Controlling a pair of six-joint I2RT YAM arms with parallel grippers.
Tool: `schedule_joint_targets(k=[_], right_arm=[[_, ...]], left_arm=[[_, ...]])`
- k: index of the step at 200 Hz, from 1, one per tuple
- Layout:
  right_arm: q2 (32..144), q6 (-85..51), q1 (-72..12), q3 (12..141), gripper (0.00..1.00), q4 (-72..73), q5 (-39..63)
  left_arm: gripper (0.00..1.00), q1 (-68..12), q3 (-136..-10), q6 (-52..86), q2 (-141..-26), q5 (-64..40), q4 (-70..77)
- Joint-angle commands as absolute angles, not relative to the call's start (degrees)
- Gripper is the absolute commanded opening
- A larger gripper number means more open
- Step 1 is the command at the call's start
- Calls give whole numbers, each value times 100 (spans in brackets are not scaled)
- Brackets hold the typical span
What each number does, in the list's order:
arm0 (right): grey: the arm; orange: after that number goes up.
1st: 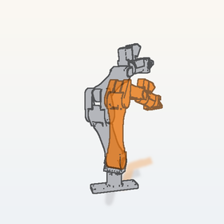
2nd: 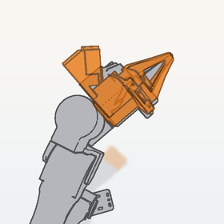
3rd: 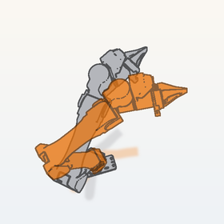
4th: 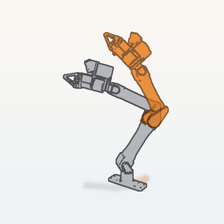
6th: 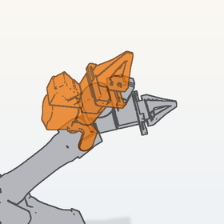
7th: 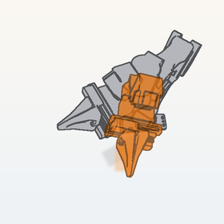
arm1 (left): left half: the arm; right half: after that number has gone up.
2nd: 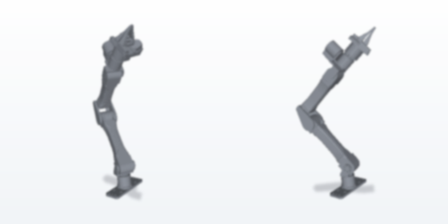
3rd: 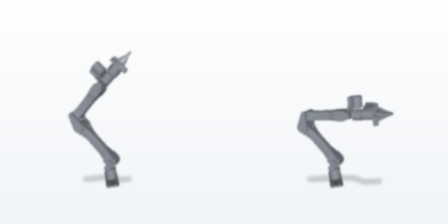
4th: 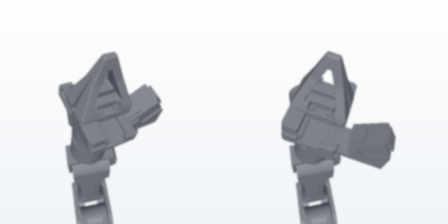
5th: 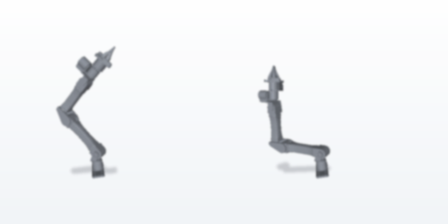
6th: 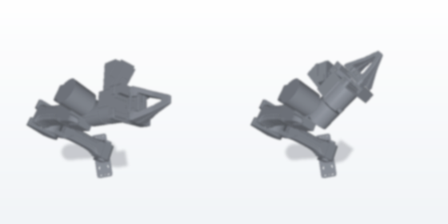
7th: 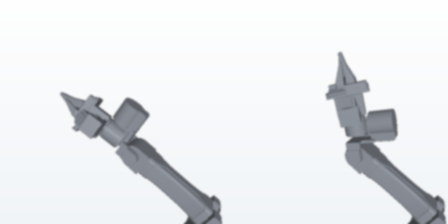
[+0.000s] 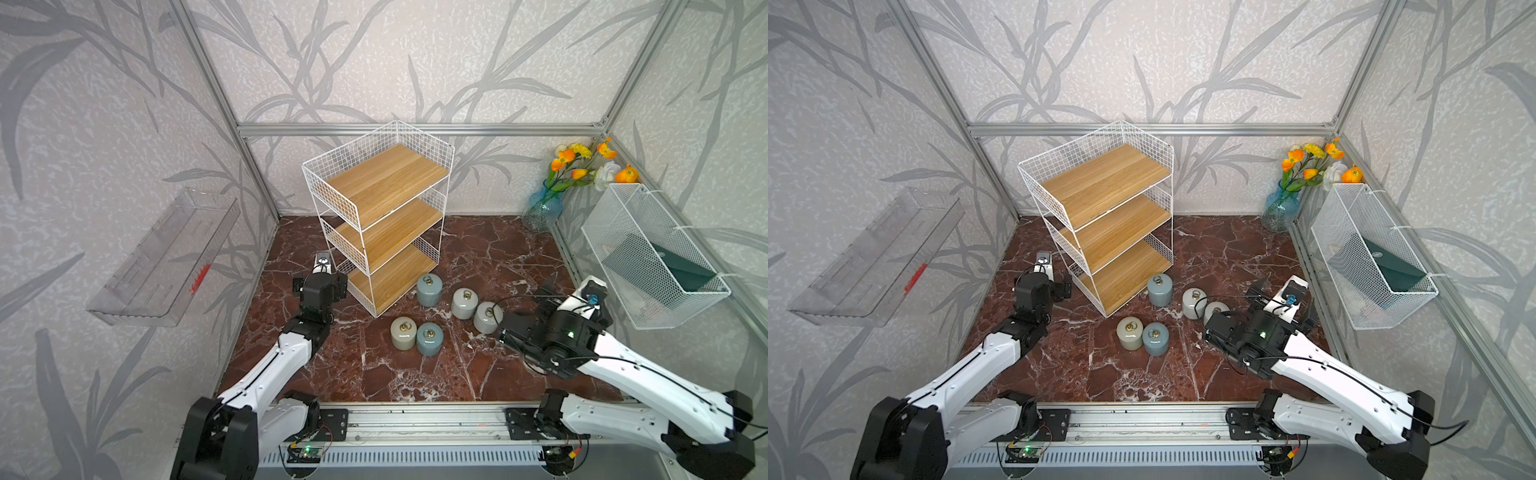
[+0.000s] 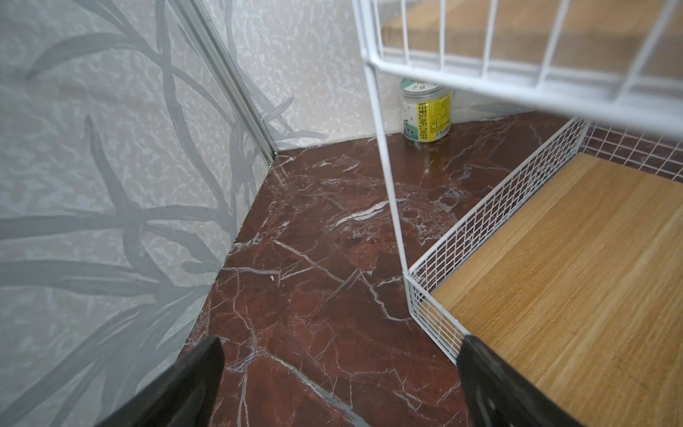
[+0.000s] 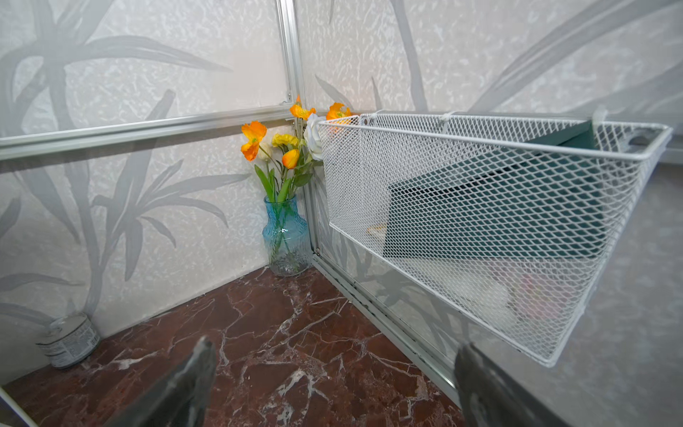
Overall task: Remove the tea canisters from the shelf
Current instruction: Reset both arms
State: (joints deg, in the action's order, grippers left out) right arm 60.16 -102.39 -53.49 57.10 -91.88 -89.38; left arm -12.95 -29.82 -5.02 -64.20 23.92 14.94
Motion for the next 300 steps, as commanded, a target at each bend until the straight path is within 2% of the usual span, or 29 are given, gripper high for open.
schedule_joint_targets(k=[1,10,43,62,111,126,137,158,245,282,300], right_arm=[[6736,-11005,-5053,5253,99,-9920,-9660],[7109,-11659,-4955,5109,99,-10207,-9666],[7848,-12095,-4767,5059,99,-10201,-9664],[7779,-12531,-4710,5044,99,-10199,-9660],[7505,-12185,-4710,5194,99,-10223,-9666],[7270,-12142,-4736,5178,99,-10222,-9659],[7092,-12155,-4745,5168,99,-10209,-9661],[6836,-12074,-4779,5177,99,-10214,-9660],[6797,-11650,-5795,5204,99,-10232,-9652],[6390,-11767,-6224,5057,99,-10136,-9651],[6067,-11372,-6569,4853,99,-9540,-9646]], left_arm=[[100,-1185,-2893,-479,-6906,2470,2062],[100,-1133,-2778,-442,-7050,2397,2369],[100,-768,-2339,-217,-7394,1826,3325],[100,-598,-2399,-120,-7776,1656,3492],[100,-257,-2336,50,-8656,1480,4757],[100,-83,-2367,168,-8681,1067,4525],[100,-56,-2266,166,-8821,1039,4925],[100,-35,-2324,180,-8747,993,4665],[100,-26,-2321,185,-8745,977,4671],[100,-26,-2321,180,-8745,978,4660],[100,-26,-2321,185,-8745,981,4667]])
